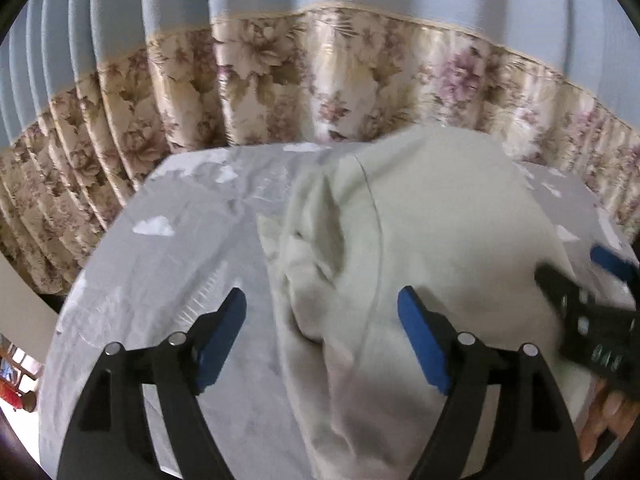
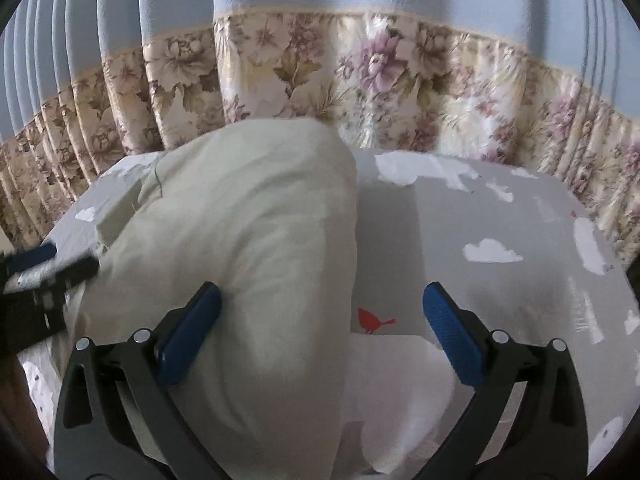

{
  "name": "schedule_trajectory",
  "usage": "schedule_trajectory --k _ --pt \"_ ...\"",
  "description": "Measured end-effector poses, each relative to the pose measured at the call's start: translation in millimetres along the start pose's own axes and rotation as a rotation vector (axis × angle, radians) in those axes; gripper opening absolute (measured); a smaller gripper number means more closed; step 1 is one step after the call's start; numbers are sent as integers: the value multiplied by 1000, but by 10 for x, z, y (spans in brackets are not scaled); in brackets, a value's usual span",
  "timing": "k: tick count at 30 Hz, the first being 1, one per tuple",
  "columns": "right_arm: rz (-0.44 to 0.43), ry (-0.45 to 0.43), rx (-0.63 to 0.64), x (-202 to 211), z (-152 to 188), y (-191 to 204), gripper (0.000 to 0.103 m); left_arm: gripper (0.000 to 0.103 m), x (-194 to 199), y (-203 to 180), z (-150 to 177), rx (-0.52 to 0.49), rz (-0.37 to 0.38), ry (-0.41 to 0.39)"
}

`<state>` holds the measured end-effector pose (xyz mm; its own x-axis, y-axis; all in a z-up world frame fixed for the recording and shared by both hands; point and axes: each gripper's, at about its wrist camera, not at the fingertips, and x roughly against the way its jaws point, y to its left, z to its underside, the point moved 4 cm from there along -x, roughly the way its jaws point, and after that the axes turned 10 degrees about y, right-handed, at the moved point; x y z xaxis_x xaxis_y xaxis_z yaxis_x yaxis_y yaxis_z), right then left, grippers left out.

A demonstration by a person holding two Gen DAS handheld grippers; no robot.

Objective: Fold large clothes

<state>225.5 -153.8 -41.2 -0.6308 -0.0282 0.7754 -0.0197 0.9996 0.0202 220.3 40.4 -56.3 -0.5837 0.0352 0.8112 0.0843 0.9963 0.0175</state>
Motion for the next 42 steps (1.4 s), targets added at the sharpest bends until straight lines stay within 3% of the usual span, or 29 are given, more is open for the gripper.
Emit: schedule_trajectory --k 3,4,6,9,15,20,24,25,28,30,33,38,40,42 --pt "18 -57 -5 201 1 13 100 76 -60 -85 79 -22 6 7" --pt "22 -74 -6 263 13 23 100 62 -103 -102 111 -27 15 14" --pt "44 -90 3 314 51 39 100 46 -163 -125 157 -30 38 32" --pt "73 -65 30 239 160 70 100 39 -237 -109 209 -57 -9 27" --pt "74 -6 71 -28 399 119 100 40 -345 7 319 -59 -4 45" --pt "95 -16 120 -128 464 168 100 45 -396 93 327 -37 17 60" --pt "18 29 80 -89 374 69 100 47 -320 105 318 -33 37 47" --pt "4 9 73 6 300 22 100 53 -248 120 285 -33 41 40" --pt "1 -74 53 214 30 -116 100 63 21 126 84 -44 15 -23" --pt "-8 -83 38 199 -186 -206 100 71 128 105 -90 -52 14 -52" --pt "1 -94 27 75 -498 -325 100 73 174 -3 -492 -86 -24 -87" --pt "24 -82 24 -258 -832 -417 100 74 -174 -130 -969 -74 -19 -63" --pt "29 -58 23 -450 -896 -426 100 74 -359 -164 -1038 -57 29 -39" --pt "32 -31 27 -661 -923 -425 100 74 -531 -184 -1064 -55 11 -19"
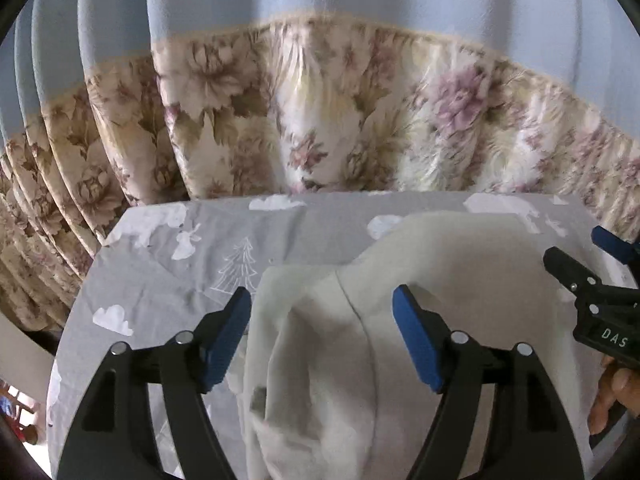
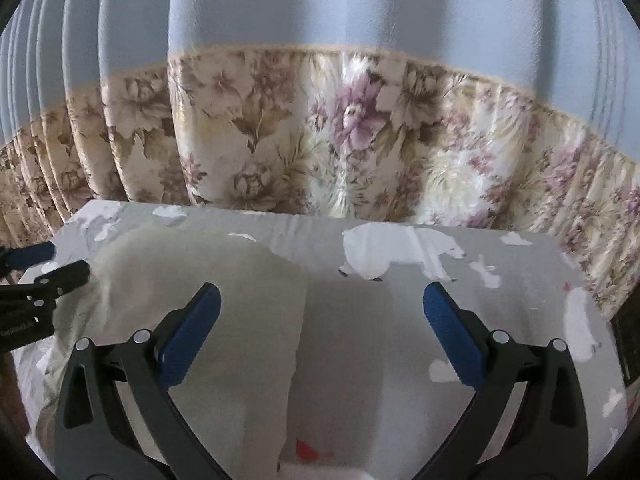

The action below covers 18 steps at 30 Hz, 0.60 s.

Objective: Fold large clothes

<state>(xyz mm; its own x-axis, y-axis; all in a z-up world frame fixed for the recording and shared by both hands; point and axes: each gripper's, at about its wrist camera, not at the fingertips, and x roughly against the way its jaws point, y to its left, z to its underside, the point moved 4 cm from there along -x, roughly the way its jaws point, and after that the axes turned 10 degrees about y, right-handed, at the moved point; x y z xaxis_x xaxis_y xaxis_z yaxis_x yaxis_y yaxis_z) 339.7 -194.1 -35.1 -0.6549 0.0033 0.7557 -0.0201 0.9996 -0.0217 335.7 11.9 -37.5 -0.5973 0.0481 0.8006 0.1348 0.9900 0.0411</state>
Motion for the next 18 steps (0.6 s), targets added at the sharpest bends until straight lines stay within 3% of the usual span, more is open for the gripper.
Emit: schedule_trajectory --k 5,8,15,18 --pt "-28 106 18 -399 66 65 100 81 -519 128 148 3 -66 114" --pt "-40 182 52 -642 166 155 100 85 -648 252 235 41 -51 141" --pt "-40 155 56 -687 236 166 100 85 -633 219 275 27 -71 109" --pt "-64 140 36 -505 213 75 100 85 -490 243 297 18 -78 94"
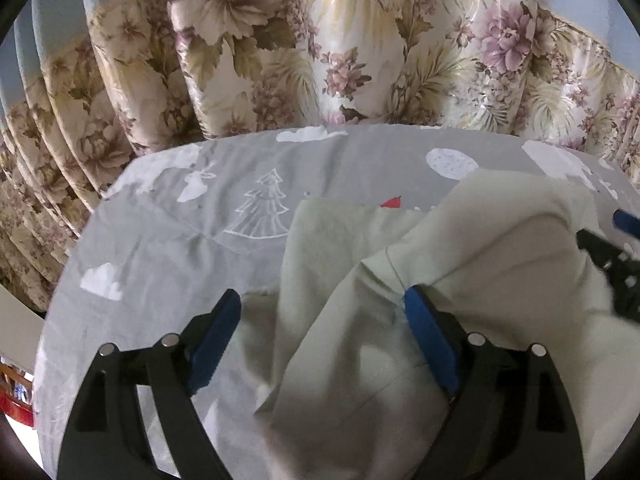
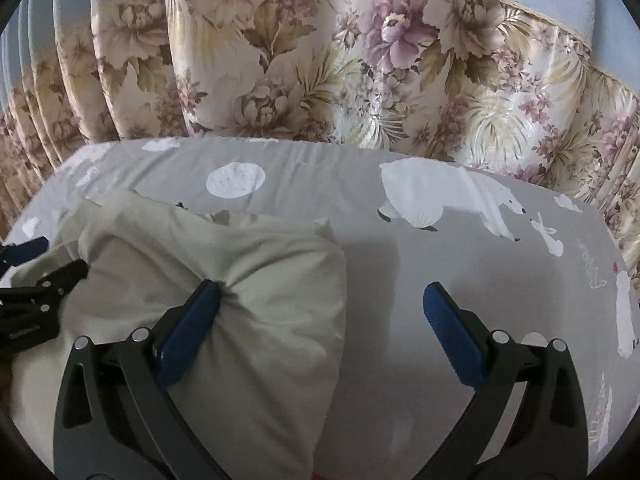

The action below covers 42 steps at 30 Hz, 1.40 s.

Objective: Fold large clothes

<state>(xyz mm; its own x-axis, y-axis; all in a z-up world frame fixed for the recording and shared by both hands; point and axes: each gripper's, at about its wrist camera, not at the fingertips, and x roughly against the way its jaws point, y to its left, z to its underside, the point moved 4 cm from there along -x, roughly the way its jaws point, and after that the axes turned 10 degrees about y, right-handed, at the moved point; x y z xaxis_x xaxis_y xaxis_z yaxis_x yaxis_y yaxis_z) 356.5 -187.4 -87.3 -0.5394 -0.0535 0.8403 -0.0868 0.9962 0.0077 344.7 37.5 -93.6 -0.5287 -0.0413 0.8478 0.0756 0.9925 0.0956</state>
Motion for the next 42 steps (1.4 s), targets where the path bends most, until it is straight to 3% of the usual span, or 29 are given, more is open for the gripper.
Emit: schedule_trajectory --k 6,9,12,16,18,22,29,33,37,39,42 --pt "-153 -32 -87 709 400 -111 100 84 518 171 391 15 30 -71" --pt "-158 -44 -87 876 607 -10 100 84 632 203 616 52 49 -80" --pt "-122 -57 -36 951 782 174 100 84 650 125 796 46 45 -72" --pt "6 -97 75 907 1041 390 100 84 568 131 975 56 36 -32" --pt "17 -103 92 826 1104 412 100 85 521 141 1027 50 32 -21" --pt "-131 -41 -30 822 1024 206 100 85 576 186 1029 65 71 -31" --pt "-144 -89 -58 904 726 132 100 85 601 237 823 119 139 -31" --pt "-164 -51 -60 770 610 176 100 85 666 335 673 181 156 -79" --pt "-177 -21 -44 637 622 229 100 87 321 226 673 123 163 75" --pt "-219 1 -49 553 664 241 100 99 250 278 713 161 173 86" --pt "-297 43 -58 398 761 274 100 102 192 322 745 184 185 93"
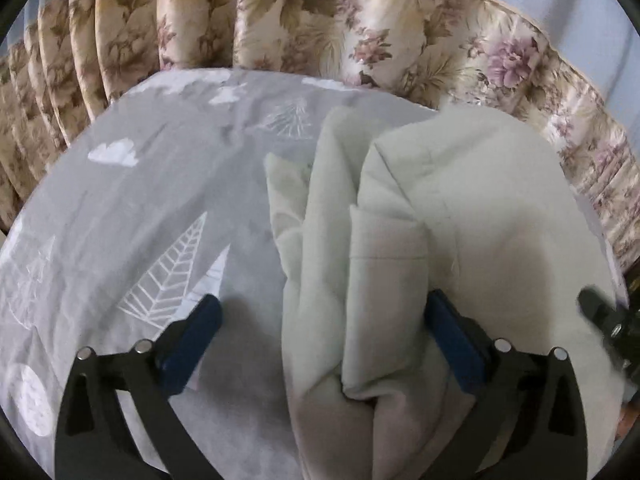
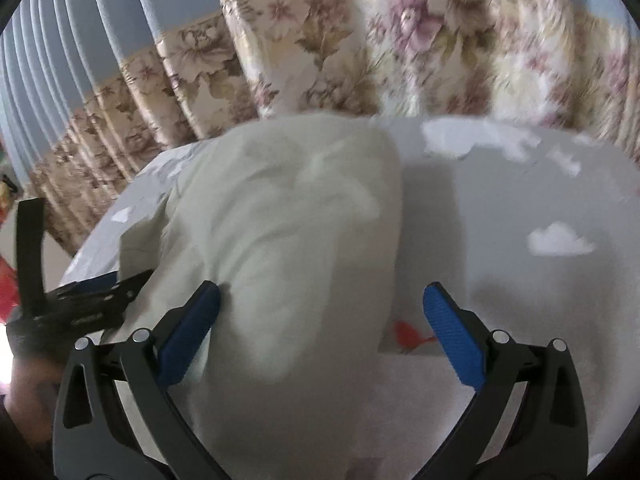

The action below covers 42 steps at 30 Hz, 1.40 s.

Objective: Fold large clothes

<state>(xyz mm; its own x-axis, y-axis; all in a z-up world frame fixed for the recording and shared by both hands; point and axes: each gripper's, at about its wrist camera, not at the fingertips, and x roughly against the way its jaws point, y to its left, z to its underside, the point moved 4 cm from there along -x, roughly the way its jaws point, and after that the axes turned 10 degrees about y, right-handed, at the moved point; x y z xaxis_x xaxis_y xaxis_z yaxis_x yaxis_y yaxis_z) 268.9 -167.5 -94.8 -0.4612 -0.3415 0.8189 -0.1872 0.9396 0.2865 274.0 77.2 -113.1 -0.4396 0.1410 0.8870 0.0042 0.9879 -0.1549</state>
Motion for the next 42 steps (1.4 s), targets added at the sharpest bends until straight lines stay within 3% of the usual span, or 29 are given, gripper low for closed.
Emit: schedule_trajectory --k 2,5,7,9,14,19,25,30,32,33,34,35,36,37,42 --pt "-32 0 -21 -31 26 -7 99 102 5 -16 7 -5 -11 1" --pt "-66 -6 -11 -22 46 79 79 97 22 -25 8 -5 0 -4" --pt "-48 -19 31 25 43 174 63 63 52 -105 9 -21 49 -18" --pt "-53 -23 46 44 35 191 58 42 76 -210 37 -26 114 -28" --pt "-111 -51 69 164 -4 103 50 25 140 -355 47 -60 115 -53" --pt "-50 -123 109 491 -211 -116 49 19 156 -817 -126 -130 150 -57" --pt "106 -164 122 825 -585 -898 49 19 -63 -1764 -454 -217 174 -90" --pt "219 -105 111 723 -796 -1670 52 21 -482 -2400 -694 -240 133 -82" --pt "240 -61 77 621 -745 -1867 58 34 -584 -2464 -684 -233 87 -83" --pt "274 -46 78 580 -689 -1907 66 48 -606 -2467 -662 -230 64 -97" --pt "305 -65 86 601 -637 -1905 78 69 -616 -2440 -625 -231 31 -119" --pt "348 -101 100 639 -566 -1891 88 77 -602 -2375 -565 -230 -3 -138" --pt "394 -129 113 668 -502 -1861 95 81 -586 -2319 -552 -218 -11 -140" --pt "423 -153 116 704 -406 -1823 95 87 -553 -2240 -526 -211 -15 -139" --pt "425 -193 13 865 -23 -1764 99 92 -390 -2000 -304 -281 -80 -145"
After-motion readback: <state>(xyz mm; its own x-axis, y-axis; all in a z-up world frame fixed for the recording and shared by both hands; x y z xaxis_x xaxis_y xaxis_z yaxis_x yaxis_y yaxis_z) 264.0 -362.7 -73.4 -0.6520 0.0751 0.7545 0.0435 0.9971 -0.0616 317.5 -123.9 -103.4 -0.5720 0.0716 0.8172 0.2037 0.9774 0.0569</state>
